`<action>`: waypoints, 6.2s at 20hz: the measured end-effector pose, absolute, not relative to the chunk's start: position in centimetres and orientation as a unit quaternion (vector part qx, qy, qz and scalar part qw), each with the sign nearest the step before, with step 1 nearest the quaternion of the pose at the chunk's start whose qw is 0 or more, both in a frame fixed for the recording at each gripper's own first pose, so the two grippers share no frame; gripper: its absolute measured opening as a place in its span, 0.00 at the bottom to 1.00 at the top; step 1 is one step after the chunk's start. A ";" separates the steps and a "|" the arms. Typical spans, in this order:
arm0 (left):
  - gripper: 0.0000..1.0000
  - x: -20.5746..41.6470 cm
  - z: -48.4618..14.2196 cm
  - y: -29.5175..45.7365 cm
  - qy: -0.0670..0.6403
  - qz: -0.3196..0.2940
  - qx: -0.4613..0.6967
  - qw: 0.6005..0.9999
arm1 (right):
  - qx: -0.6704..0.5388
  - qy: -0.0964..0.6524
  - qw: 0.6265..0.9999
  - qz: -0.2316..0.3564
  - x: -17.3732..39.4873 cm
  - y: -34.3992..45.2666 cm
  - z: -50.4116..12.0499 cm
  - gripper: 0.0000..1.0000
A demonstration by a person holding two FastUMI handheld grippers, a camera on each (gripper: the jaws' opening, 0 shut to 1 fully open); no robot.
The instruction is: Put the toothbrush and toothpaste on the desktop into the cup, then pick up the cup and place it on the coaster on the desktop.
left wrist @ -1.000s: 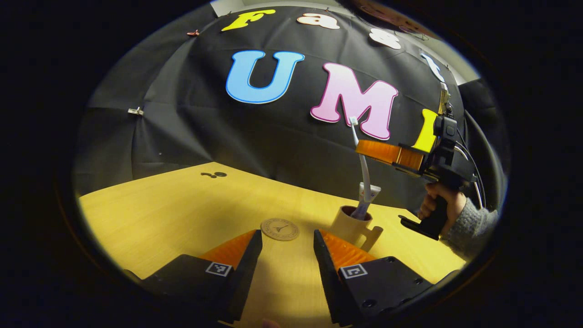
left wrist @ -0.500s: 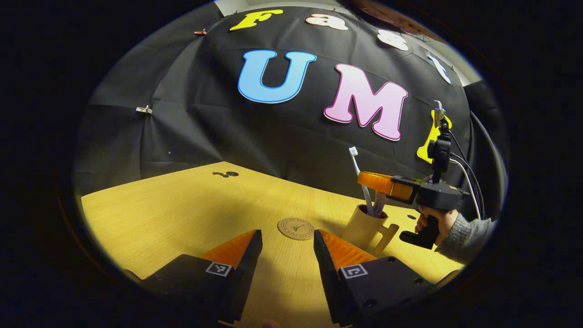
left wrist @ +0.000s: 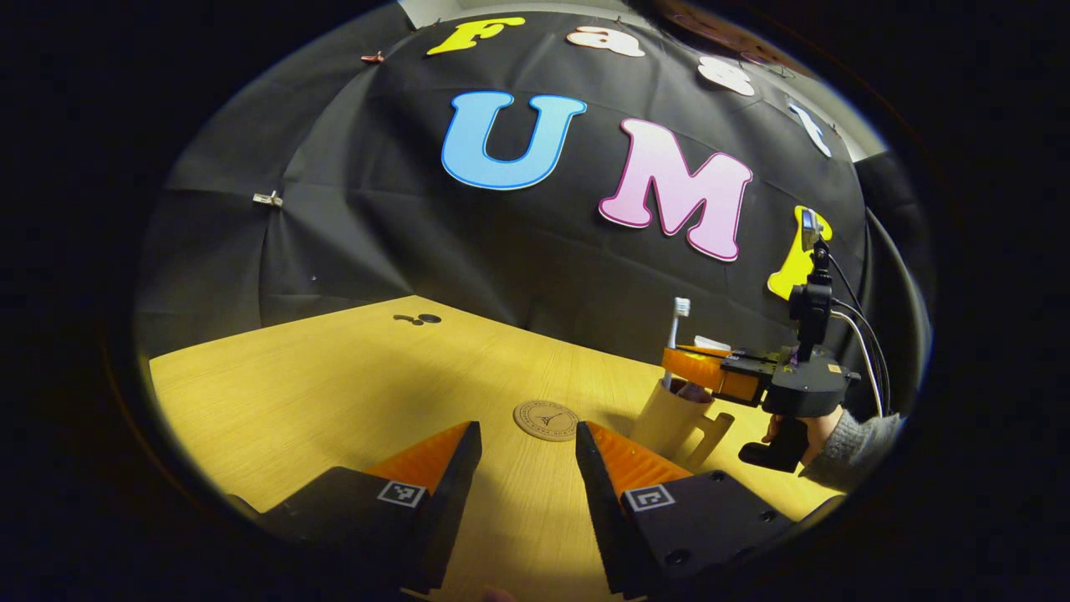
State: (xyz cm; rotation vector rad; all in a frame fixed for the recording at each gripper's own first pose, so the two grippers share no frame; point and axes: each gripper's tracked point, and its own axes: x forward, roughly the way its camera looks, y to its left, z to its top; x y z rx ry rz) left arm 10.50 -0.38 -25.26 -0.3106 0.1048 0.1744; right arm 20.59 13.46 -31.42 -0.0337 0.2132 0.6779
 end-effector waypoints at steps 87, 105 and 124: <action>0.72 8.2 -28.3 5.5 0.078 0.036 -0.062 0.994 | -0.075 0.586 0.756 0.283 11.4 13.3 -40.8 0.31; 0.72 5.8 -28.0 8.8 0.072 0.058 -0.080 0.992 | -0.086 0.557 0.762 0.319 15.2 21.7 -40.9 0.31; 0.72 6.0 -29.1 10.7 0.079 0.078 -0.107 0.988 | -0.131 0.576 0.740 0.321 16.0 23.6 -42.7 0.31</action>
